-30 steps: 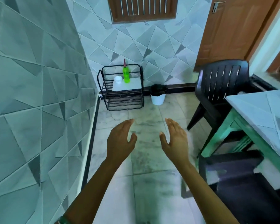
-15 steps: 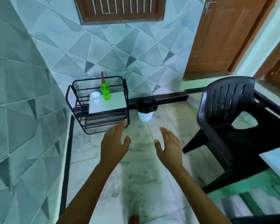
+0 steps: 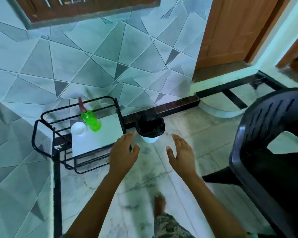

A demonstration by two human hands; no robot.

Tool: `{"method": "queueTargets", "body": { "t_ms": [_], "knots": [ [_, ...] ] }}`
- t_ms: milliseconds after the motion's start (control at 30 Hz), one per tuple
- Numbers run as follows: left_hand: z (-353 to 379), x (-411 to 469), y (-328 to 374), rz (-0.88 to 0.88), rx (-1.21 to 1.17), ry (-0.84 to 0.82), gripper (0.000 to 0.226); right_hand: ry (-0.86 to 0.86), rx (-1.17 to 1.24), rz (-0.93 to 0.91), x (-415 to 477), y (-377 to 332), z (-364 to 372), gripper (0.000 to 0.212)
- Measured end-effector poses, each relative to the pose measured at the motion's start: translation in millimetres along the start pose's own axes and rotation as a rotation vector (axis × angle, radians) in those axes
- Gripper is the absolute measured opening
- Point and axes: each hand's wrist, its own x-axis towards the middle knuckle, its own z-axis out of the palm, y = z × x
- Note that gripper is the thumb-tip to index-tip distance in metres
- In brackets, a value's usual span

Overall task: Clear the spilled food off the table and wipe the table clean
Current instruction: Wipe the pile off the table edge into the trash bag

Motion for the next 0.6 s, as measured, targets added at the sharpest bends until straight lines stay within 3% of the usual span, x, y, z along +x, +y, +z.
{"method": "queueTargets", "body": {
  "t_ms": [367, 600],
  "knots": [
    [90, 262, -78, -0.21, -0.074, -0.198, 0.042, -0.224, 0.014, 0.127, 243, 46, 105, 0.058],
    [216, 386, -184, -0.552, -0.199, -0.417, 0.041, -0.367, 0.057, 0.338, 341, 118, 222, 0.054]
  ]
}}
